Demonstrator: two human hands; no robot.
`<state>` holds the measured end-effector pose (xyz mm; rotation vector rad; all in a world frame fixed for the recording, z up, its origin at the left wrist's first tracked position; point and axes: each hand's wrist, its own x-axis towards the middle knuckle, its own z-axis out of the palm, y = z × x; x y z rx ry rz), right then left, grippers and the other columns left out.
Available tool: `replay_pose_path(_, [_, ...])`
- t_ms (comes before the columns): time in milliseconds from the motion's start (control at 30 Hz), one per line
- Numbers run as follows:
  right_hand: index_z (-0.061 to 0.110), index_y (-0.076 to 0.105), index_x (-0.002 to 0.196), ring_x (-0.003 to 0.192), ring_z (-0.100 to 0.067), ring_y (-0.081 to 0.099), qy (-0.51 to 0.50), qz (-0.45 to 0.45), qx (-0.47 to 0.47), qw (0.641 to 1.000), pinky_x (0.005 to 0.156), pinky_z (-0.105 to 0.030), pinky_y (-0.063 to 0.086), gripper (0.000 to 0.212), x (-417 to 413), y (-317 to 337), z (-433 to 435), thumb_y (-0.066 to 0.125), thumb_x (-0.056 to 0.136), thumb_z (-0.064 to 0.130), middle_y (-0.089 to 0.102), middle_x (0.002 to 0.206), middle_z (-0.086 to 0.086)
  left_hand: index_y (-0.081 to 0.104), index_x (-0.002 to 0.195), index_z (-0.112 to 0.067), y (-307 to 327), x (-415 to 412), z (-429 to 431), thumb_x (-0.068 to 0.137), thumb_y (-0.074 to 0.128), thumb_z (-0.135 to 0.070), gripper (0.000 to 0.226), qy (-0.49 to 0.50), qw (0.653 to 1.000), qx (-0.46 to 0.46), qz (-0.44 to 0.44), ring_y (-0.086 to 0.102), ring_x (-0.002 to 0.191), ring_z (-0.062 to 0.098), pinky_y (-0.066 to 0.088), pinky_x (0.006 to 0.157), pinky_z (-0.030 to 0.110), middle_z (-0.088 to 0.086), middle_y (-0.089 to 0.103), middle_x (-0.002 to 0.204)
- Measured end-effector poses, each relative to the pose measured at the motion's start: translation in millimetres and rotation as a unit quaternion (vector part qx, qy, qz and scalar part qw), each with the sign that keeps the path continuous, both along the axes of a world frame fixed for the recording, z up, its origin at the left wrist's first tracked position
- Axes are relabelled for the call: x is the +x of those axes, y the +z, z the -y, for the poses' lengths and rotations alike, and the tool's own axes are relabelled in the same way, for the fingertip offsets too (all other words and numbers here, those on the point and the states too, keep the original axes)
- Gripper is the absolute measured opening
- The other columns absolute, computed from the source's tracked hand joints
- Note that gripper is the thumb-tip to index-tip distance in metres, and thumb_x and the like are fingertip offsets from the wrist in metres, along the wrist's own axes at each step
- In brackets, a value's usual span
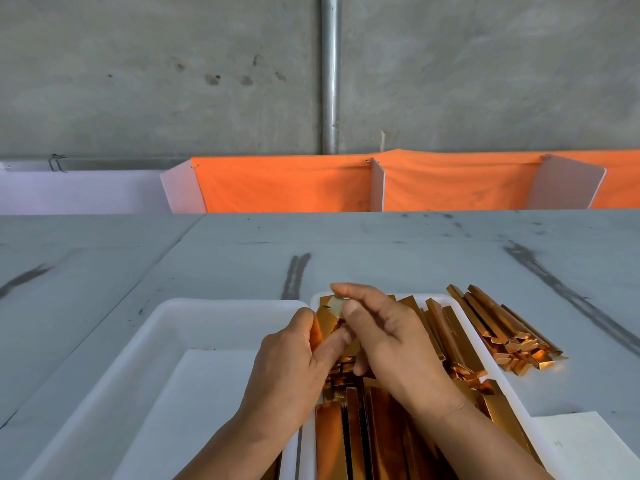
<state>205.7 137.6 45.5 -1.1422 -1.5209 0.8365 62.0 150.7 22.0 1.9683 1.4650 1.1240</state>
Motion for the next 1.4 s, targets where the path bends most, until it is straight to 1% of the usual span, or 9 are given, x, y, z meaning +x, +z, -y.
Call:
replay_pose_path(133, [0.037, 0.066, 0.112, 0.042, -0.014, 0.052, -0.015, -0.107, -0.058, 0.992, 0.055, -0.023, 0.054, 0.028, 4.6, 3.3, -3.9, 0.042, 0.105, 0.025, 0.07, 0.071, 0.0, 0.042, 0.077, -0.029, 1.1, 1.1, 2.6, 0.073, 0.044, -0.078, 0.049, 0.005, 1.0, 0.007, -0.011, 0.051, 0.051, -0.002, 0.035, 0.045, 0.011, -0.012, 0.041, 0.059])
replay_pose_path(267, [0.029, 0.075, 0.097, 0.044, -0.017, 0.047, 0.014, -0.169, -0.131, 0.977, 0.049, -0.022, 0.047, 0.029, 7.9, 5.0, -5.8, 0.047, 0.104, 0.027, 0.064, 0.068, -0.007, 0.037, 0.081, -0.03, 3.0, 1.9, 4.9, 0.066, 0.03, -0.085, 0.057, -0.002, 0.998, 0.009, -0.063, 0.049, 0.053, 0.005, 0.033, 0.048, 0.01, -0.015, 0.041, 0.062])
replay_pose_path(433, [0.015, 0.075, 0.095, 0.048, -0.018, 0.044, 0.057, -0.171, -0.154, 0.971, 0.049, -0.021, 0.045, 0.028, 9.0, 3.3, -7.5, 0.055, 0.098, 0.035, 0.061, 0.076, -0.017, 0.033, 0.076, -0.032, 4.4, 1.3, 5.7, 0.066, 0.028, -0.083, 0.052, -0.014, 0.996, 0.017, -0.089, 0.046, 0.052, 0.006, 0.031, 0.049, 0.012, -0.014, 0.039, 0.059])
replay_pose_path(733, [0.019, 0.076, 0.09, 0.05, -0.017, 0.045, 0.06, -0.157, -0.123, 0.978, 0.051, -0.021, 0.044, 0.018, 7.4, 2.3, -6.4, 0.066, 0.091, 0.033, 0.062, 0.076, -0.02, 0.031, 0.084, -0.033, 5.7, 1.6, 6.9, 0.071, 0.029, -0.079, 0.048, -0.013, 0.991, 0.021, -0.134, 0.046, 0.053, 0.006, 0.031, 0.049, 0.012, -0.014, 0.038, 0.061])
replay_pose_path(800, [0.019, 0.076, 0.088, 0.049, -0.016, 0.046, 0.063, -0.151, -0.118, 0.979, 0.051, -0.021, 0.044, 0.016, 6.9, 2.6, -5.5, 0.069, 0.088, 0.034, 0.063, 0.074, -0.016, 0.031, 0.085, -0.033, 6.2, 1.8, 7.1, 0.073, 0.03, -0.078, 0.046, -0.013, 0.989, 0.021, -0.143, 0.045, 0.053, 0.007, 0.03, 0.049, 0.012, -0.014, 0.037, 0.061])
replay_pose_path(900, [0.022, 0.076, 0.085, 0.047, -0.013, 0.046, 0.059, -0.144, -0.113, 0.981, 0.05, -0.021, 0.045, 0.008, 5.9, 2.9, -5.7, 0.072, 0.086, 0.03, 0.063, 0.067, -0.004, 0.032, 0.088, -0.034, 6.7, 1.8, 7.2, 0.074, 0.031, -0.076, 0.045, -0.015, 0.989, 0.019, -0.149, 0.045, 0.055, 0.006, 0.03, 0.049, 0.012, -0.016, 0.038, 0.063])
replay_pose_path(1033, [0.022, 0.074, 0.079, 0.044, -0.011, 0.046, 0.048, -0.142, -0.108, 0.983, 0.047, -0.022, 0.045, 0.007, 5.9, 2.9, -6.1, 0.074, 0.086, 0.021, 0.059, 0.059, 0.001, 0.034, 0.089, -0.033, 6.3, 2.0, 7.8, 0.072, 0.03, -0.078, 0.048, -0.02, 0.988, 0.022, -0.148, 0.048, 0.057, 0.006, 0.031, 0.052, 0.012, -0.015, 0.041, 0.064])
replay_pose_path(1233, [0.016, 0.07, 0.075, 0.045, -0.017, 0.043, 0.047, -0.17, -0.118, 0.977, 0.047, -0.023, 0.044, 0.011, 7.9, 3.7, -6.0, 0.072, 0.086, 0.016, 0.057, 0.064, -0.012, 0.032, 0.081, -0.035, 5.4, 1.6, 8.9, 0.069, 0.025, -0.085, 0.052, -0.033, 0.989, 0.041, -0.137, 0.046, 0.053, 0.004, 0.031, 0.051, 0.012, -0.014, 0.04, 0.061])
replay_pose_path(1400, [0.011, 0.068, 0.076, 0.044, -0.017, 0.043, 0.05, -0.181, -0.124, 0.974, 0.046, -0.024, 0.044, 0.011, 9.1, 3.6, -7.2, 0.072, 0.085, 0.014, 0.057, 0.061, -0.011, 0.035, 0.08, -0.036, 3.0, 1.2, 8.3, 0.067, 0.022, -0.09, 0.057, -0.041, 0.991, 0.057, -0.117, 0.05, 0.053, 0.004, 0.035, 0.05, 0.014, -0.011, 0.042, 0.059])
